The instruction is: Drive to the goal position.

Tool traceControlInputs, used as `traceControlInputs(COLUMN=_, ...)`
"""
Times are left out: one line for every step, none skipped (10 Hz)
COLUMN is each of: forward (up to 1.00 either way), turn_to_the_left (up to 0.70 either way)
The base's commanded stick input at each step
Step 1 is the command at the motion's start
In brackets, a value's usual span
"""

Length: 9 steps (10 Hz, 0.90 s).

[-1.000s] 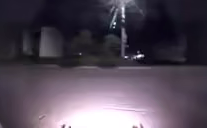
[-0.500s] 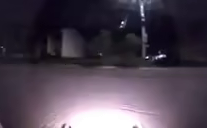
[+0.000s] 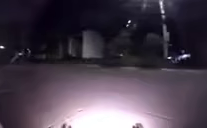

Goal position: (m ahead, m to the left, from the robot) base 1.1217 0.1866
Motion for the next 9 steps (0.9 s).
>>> traceControlInputs(forward=0.45, turn_to_the_left=0.0)
traceControlInputs(forward=0.45, turn_to_the_left=0.0)
traceControlInputs(forward=0.45, turn_to_the_left=0.0)
traceControlInputs(forward=0.45, turn_to_the_left=0.0)
traceControlInputs(forward=0.45, turn_to_the_left=0.0)
traceControlInputs(forward=0.45, turn_to_the_left=0.0)
traceControlInputs(forward=0.45, turn_to_the_left=0.0)
traceControlInputs(forward=0.45, turn_to_the_left=0.0)
traceControlInputs(forward=0.45, turn_to_the_left=0.0)
